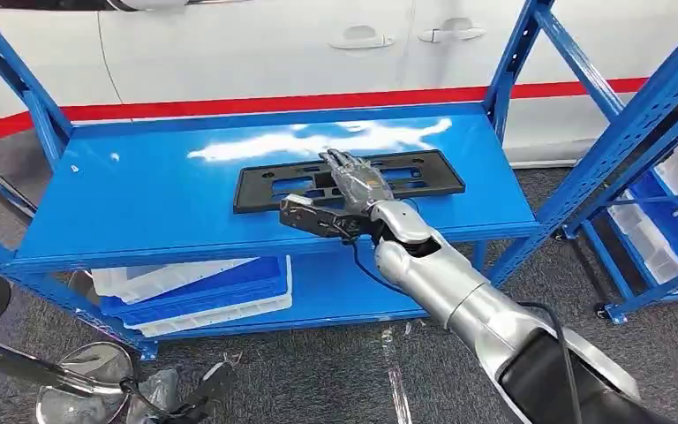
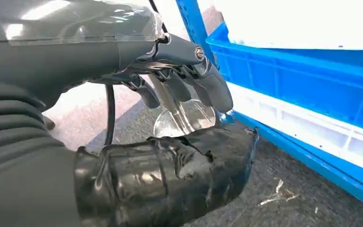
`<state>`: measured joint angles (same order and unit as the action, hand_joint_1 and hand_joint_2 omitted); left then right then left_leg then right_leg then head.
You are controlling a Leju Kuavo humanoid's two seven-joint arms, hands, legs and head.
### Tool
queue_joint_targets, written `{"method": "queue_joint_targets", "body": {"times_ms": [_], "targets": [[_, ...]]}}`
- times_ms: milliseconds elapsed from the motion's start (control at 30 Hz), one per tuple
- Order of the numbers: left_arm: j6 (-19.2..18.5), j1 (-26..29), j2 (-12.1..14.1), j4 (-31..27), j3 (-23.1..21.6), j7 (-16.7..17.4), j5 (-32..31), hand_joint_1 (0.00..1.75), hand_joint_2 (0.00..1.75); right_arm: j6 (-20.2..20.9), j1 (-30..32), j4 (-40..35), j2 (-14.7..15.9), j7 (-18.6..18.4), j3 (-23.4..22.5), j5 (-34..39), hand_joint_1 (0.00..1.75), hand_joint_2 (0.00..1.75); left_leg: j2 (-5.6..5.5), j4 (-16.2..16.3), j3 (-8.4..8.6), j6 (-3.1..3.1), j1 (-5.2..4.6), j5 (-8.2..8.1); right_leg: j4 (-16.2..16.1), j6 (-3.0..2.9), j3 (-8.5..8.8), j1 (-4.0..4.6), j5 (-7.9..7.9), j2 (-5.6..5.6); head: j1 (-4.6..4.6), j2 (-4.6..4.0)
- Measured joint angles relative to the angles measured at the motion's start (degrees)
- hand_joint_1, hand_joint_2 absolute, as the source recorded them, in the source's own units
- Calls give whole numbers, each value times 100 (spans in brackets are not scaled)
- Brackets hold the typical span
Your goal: Take the parts from the cabinet and place them on the table.
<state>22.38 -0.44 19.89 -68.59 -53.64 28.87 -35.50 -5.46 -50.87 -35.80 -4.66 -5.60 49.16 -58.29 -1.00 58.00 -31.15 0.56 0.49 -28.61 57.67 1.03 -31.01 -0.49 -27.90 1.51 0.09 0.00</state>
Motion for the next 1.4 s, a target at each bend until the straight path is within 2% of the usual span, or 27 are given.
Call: {"method": "queue_joint_targets", "body": {"times_ms": [167,600,633,767,800,833,867,900,933,967,1000,1033,1067,1100,1133,1167,1200,1233,1267,1300,1333,1367,1400], "targets": [[-72,11,-33,50,35,37,-223,0,0,52,-10,66,-20,33,0,0,0,175,0,0,0,0,0,0,0,0,-1,0,0,0,2,0],[-90,23,-79,151,87,39,-282,0,0,52,-9,142,-28,39,0,-2,0,175,0,0,0,0,0,0,0,0,-1,0,0,0,2,0],[-90,23,-81,160,92,39,-314,0,0,55,-9,144,-31,39,0,-2,0,175,-2,51,-14,9,-38,-8,-26,8,0,-36,9,3,-4,0],[-90,23,-103,223,131,39,-415,0,0,98,-13,149,-33,42,0,-11,0,175,0,48,-21,25,-38,-13,-40,26,-1,-43,20,18,-2,0],[-90,20,-109,230,140,37,-424,0,0,103,-25,146,-37,44,0,-13,0,175,18,-26,12,63,-13,15,-47,45,10,-20,20,29,-4,0],[-90,22,-120,238,146,35,-430,0,0,103,-28,149,-37,42,0,-15,0,175,57,-108,64,102,49,55,-3,62,-23,-25,-33,-15,10,0],[-90,13,-138,260,155,31,-430,0,0,107,-51,149,-37,46,0,-17,0,175,62,-150,96,117,47,67,193,77,-116,-8,-119,-70,20,0],[-90,-4,-166,310,170,18,-420,0,0,116,-74,151,-44,48,0,-22,0,175,80,-154,97,131,48,71,581,74,-330,-9,-285,-84,44,0],[-87,-18,-217,370,184,0,-400,0,0,133,-80,153,-46,48,0,-39,0,175,94,-151,95,139,49,65,1082,78,-618,-14,-449,-87,37,0],[-68,-26,-275,446,190,-20,-398,0,0,142,-65,160,-46,48,0,-57,0,175,103,-150,101,141,50,50,1514,85,-895,-23,-540,-88,44,0],[-29,-35,-338,539,197,-46,-406,0,0,153,-50,172,-46,48,0,-77,0,175,104,-148,112,140,57,32,1737,95,-1092,-34,-507,-91,39,0],[30,-33,-402,622,197,-72,-421,0,0,153,-42,188,-44,48,0,-90,0,175,104,-140,137,121,66,6,1671,103,-1138,-50,-332,-91,46,0],[79,-32,-483,724,197,-83,-456,0,0,153,-43,197,-44,48,0,-96,0,175,102,-126,176,92,78,-38,1364,107,-1063,-65,-43,-95,46,0],[156,-32,-547,794,197,-105,-474,0,0,151,-53,199,-44,48,0,-98,0,175,100,-91,226,47,102,-98,876,104,-891,-75,314,-106,42,0],[208,-35,-592,846,197,-120,-509,0,0,153,-61,201,-44,48,0,-101,0,175,101,-57,280,3,120,-172,371,107,-727,-79,584,-139,46,0],[288,-34,-634,949,197,-125,-585,0,0,168,-72,221,-39,48,0,-101,0,175,101,-95,242,-44,100,-204,392,97,-643,-14,504,-151,42,0],[369,-45,-688,1001,194,-97,-709,0,0,177,-113,225,-39,52,0,-101,0,175,102,-33,265,-84,88,-209,241,48,-575,-15,469,-123,72,0],[451,-33,-717,1021,186,-61,-864,0,0,184,-128,225,-39,63,-2,-101,0,175,109,-63,246,-118,100,-198,147,-27,-548,5,345,-116,61,0],[512,-8,-737,1032,153,-41,-1017,0,0,188,-128,229,-20,66,-2,-101,0,175,114,-119,260,-146,102,-165,139,-47,-537,26,351,-102,31,0],[579,16,-743,1036,113,-24,-1183,0,0,188,-142,229,2,68,-2,-101,0,175,143,-180,313,-184,114,-182,81,-78,-511,19,355,-81,48,0],[603,34,-743,1038,103,-15,-1286,0,0,183,-159,225,4,74,-4,-101,0,175,142,-185,313,-210,115,-222,20,-129,-448,-21,363,-71,30,0],[658,35,-745,1043,72,2,-1431,0,0,181,-191,229,9,85,-4,-101,0,175,136,0,261,-219,120,-307,0,-158,-409,-27,347,-66,18,0],[704,12,-741,1047,31,15,-1577,0,0,186,-227,229,9,90,-4,-101,0,175,132,388,43,-225,117,-483,0,-187,-399,-32,328,-65,-20,0]]}}
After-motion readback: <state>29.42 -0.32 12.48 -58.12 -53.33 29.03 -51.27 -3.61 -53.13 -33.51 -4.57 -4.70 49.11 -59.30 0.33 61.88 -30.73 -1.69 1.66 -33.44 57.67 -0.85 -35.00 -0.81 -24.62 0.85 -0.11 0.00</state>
